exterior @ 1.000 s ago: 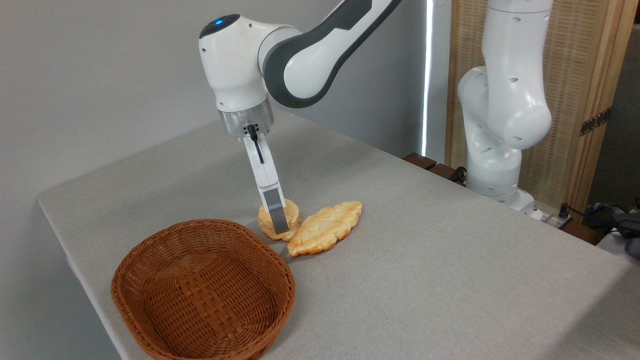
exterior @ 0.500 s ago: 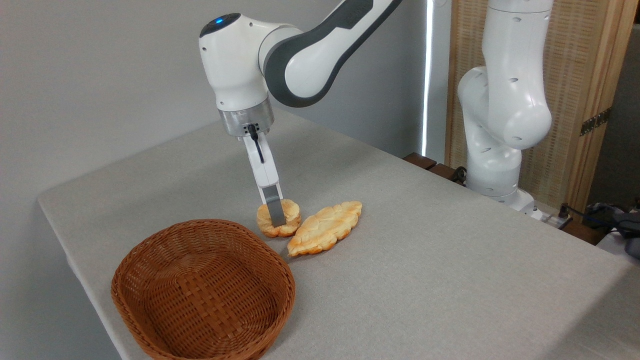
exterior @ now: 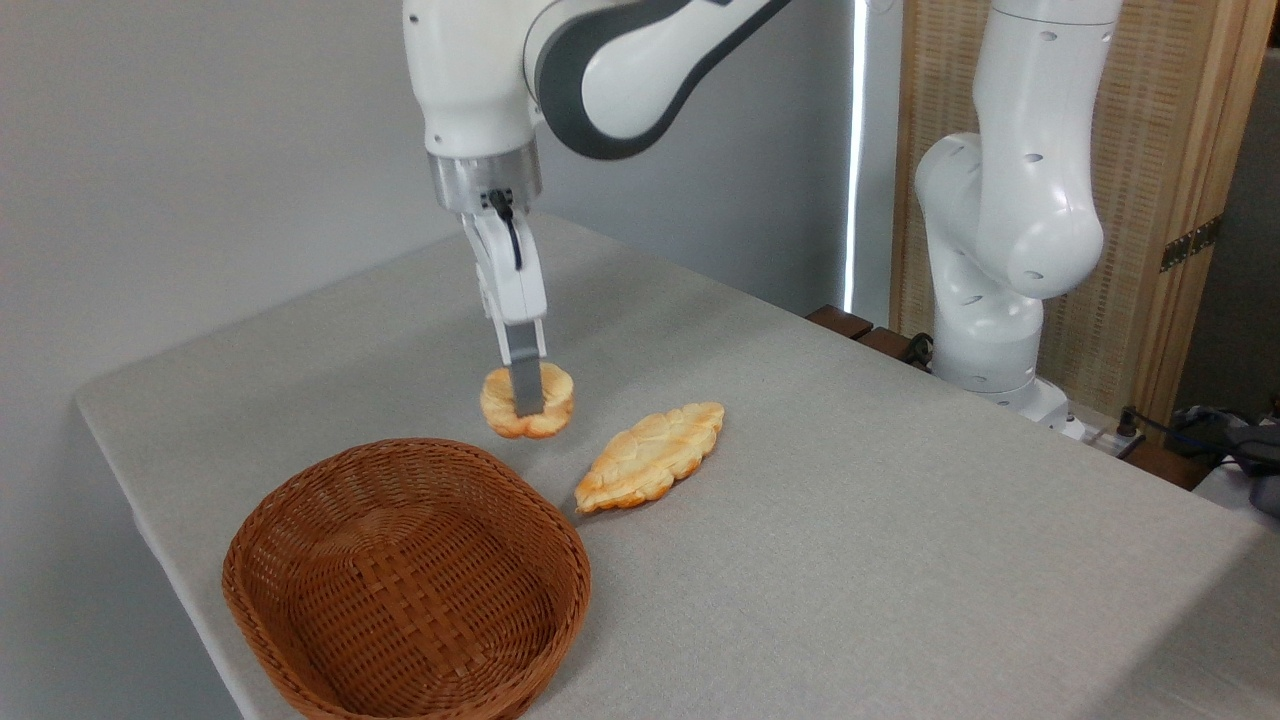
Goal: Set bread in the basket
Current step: 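Lift the bread roll and carry it over the wicker basket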
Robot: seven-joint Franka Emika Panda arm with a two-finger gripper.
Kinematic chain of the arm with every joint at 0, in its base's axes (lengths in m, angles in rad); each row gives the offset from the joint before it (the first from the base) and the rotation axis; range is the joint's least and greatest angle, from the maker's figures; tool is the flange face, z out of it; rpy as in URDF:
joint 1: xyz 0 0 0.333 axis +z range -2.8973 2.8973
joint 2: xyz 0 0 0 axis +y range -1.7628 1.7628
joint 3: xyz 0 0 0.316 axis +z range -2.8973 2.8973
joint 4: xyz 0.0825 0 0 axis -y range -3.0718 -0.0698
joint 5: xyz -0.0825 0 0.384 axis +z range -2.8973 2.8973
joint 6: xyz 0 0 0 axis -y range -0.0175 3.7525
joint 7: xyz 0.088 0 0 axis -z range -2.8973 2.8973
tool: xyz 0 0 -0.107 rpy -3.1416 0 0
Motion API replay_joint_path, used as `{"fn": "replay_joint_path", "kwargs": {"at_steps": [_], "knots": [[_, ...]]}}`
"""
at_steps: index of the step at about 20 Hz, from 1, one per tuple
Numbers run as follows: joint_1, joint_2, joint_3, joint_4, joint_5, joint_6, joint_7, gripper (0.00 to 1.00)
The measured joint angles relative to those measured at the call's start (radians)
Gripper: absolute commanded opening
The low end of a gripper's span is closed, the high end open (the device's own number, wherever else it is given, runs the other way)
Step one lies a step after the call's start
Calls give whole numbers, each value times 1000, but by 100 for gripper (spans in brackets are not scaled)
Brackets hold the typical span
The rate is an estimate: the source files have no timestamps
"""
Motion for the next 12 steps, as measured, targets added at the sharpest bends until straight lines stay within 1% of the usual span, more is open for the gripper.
{"fn": "replay_joint_path", "kwargs": {"at_steps": [2,4,6,8,9,10,12], "knots": [[1,-6,14,27,-9,2,-10,30],[4,-6,39,48,-24,15,-10,35],[10,-6,68,60,-46,58,-10,39],[14,-4,92,61,-72,118,-10,59],[16,-2,102,61,-88,152,-10,65],[16,1,113,61,-104,185,-10,75],[17,12,131,61,-126,235,-10,93]]}}
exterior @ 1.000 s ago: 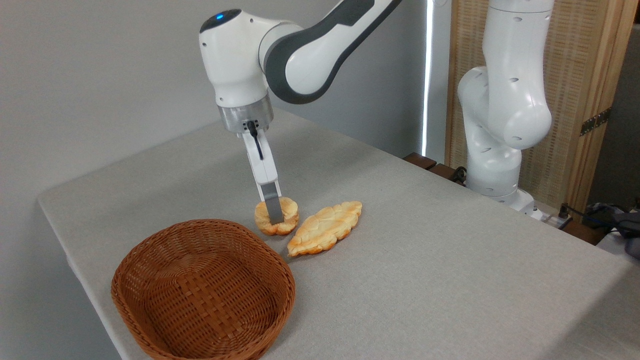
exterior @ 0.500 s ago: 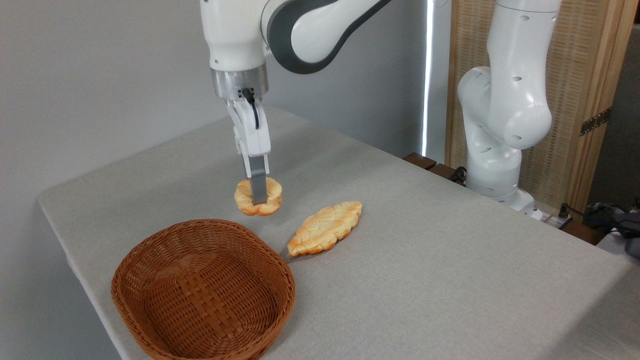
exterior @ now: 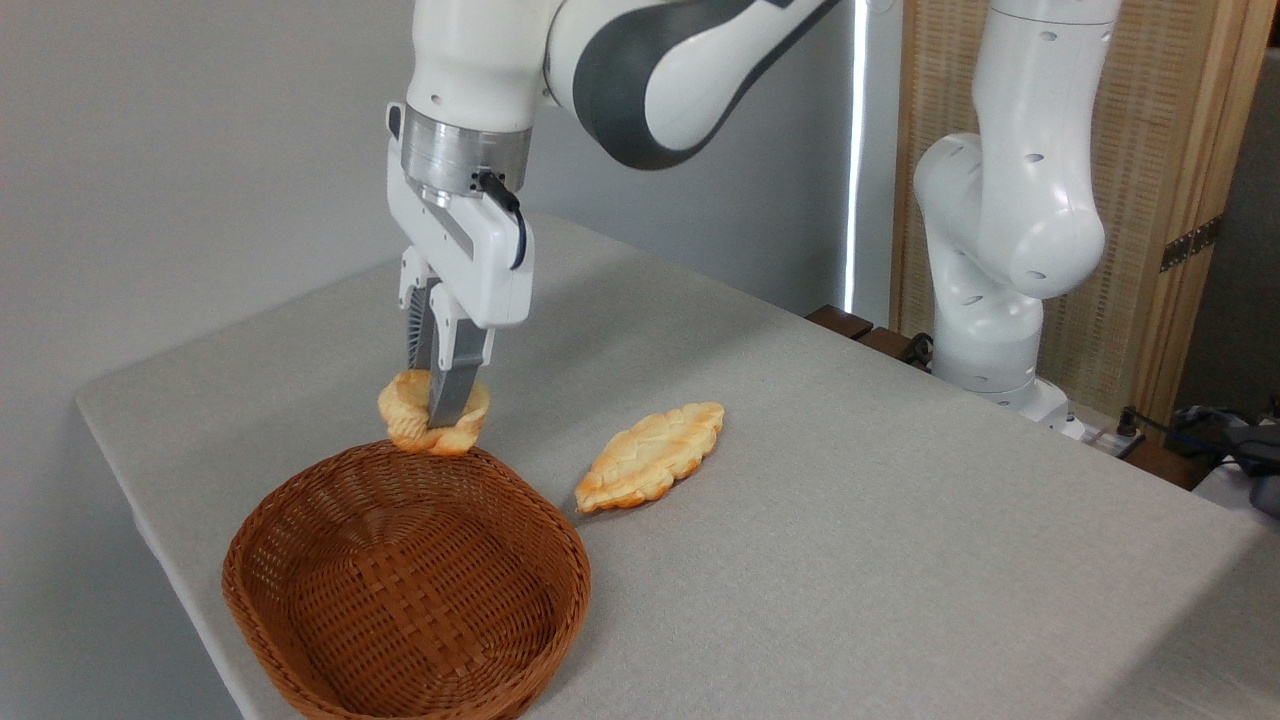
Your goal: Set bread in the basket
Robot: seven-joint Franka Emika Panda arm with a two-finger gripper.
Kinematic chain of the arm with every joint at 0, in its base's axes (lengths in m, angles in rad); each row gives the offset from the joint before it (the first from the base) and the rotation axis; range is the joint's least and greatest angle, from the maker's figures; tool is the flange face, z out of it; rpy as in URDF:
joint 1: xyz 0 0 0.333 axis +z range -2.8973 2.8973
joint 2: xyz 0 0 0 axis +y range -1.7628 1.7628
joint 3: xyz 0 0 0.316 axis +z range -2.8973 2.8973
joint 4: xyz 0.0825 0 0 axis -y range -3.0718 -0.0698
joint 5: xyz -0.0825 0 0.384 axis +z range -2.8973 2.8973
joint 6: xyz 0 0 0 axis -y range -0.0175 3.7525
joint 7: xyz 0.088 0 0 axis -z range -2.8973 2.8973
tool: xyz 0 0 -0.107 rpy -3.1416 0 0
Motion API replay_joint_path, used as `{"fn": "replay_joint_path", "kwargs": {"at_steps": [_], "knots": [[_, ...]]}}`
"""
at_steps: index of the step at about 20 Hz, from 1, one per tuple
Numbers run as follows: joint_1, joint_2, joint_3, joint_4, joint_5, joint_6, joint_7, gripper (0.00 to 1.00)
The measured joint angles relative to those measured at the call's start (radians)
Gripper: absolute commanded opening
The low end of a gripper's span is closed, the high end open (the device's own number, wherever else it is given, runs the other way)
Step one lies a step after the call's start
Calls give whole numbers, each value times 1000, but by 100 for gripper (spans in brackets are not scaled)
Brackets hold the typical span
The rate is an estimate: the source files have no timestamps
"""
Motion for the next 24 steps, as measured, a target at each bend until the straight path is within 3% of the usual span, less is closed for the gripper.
{"fn": "replay_joint_path", "kwargs": {"at_steps": [1,12,16,19,24], "knots": [[0,7,4,0,-3,15,0,100],[1,136,33,-1,-5,108,-4,100],[1,134,35,3,-5,108,-17,100],[1,114,45,5,-5,104,-87,100],[5,27,86,7,25,-51,-107,100]]}}
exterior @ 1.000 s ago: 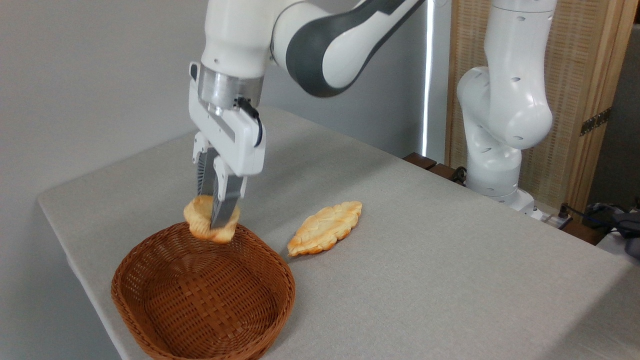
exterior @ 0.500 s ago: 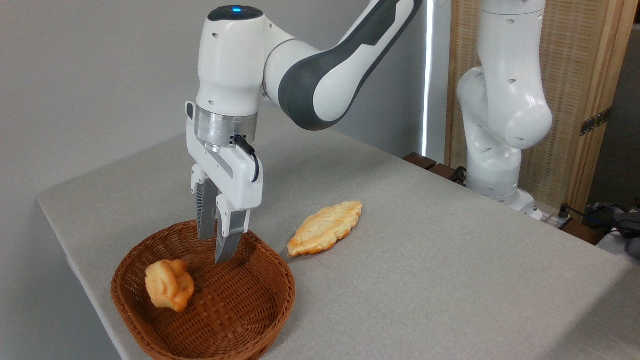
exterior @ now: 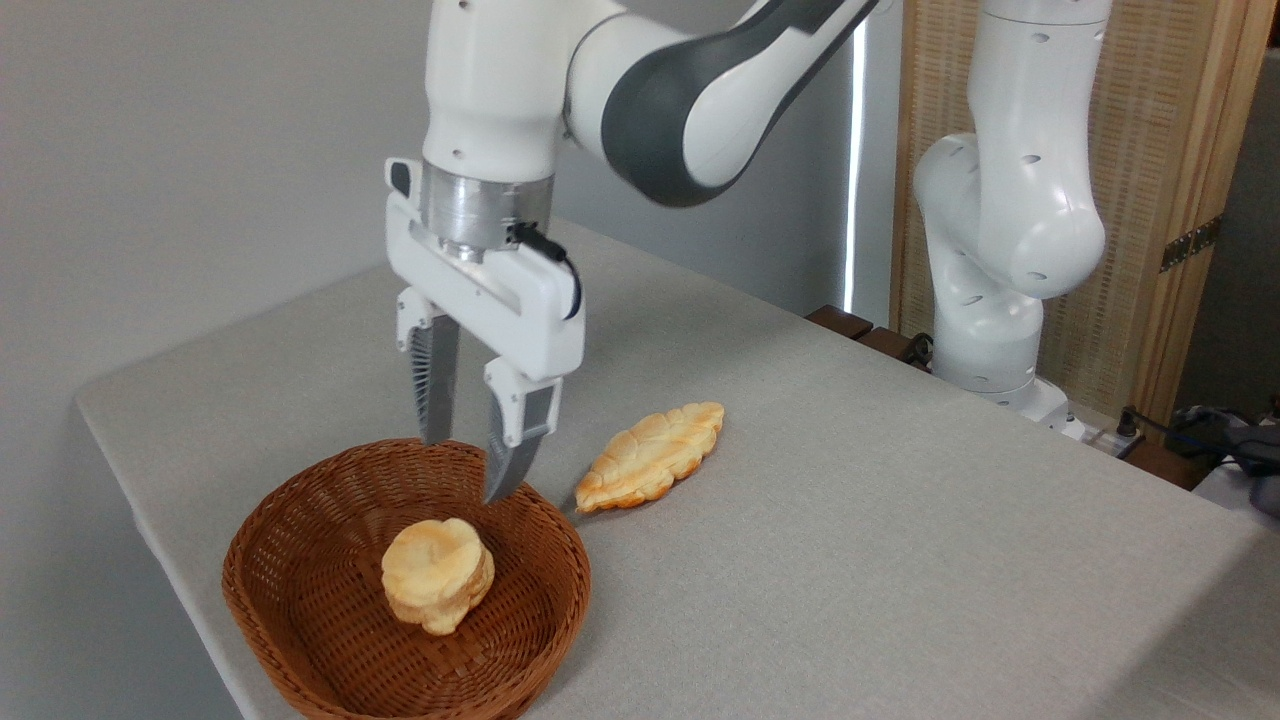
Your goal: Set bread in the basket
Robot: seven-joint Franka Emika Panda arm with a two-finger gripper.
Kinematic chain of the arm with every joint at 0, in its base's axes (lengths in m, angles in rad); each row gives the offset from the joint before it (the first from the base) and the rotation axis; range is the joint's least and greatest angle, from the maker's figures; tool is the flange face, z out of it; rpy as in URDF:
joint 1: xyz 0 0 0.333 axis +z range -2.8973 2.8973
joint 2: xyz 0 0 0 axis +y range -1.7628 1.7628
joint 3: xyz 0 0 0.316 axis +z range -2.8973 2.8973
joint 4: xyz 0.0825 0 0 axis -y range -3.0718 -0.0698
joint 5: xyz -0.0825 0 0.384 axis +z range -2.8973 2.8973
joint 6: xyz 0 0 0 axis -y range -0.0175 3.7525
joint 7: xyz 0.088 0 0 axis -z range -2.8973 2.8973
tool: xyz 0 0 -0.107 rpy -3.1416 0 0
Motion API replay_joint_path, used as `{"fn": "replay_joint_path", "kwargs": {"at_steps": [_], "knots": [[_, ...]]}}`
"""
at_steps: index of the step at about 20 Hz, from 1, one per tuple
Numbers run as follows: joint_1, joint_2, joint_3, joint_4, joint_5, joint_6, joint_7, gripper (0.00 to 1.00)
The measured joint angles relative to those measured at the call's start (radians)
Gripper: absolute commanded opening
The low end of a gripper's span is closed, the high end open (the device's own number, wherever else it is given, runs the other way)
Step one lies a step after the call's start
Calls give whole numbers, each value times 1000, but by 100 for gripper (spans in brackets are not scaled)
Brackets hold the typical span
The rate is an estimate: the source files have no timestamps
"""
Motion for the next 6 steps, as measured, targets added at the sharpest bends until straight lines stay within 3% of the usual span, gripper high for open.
{"fn": "replay_joint_path", "kwargs": {"at_steps": [6], "knots": [[-1,-20,-1,0,85,-149,-2,100]]}}
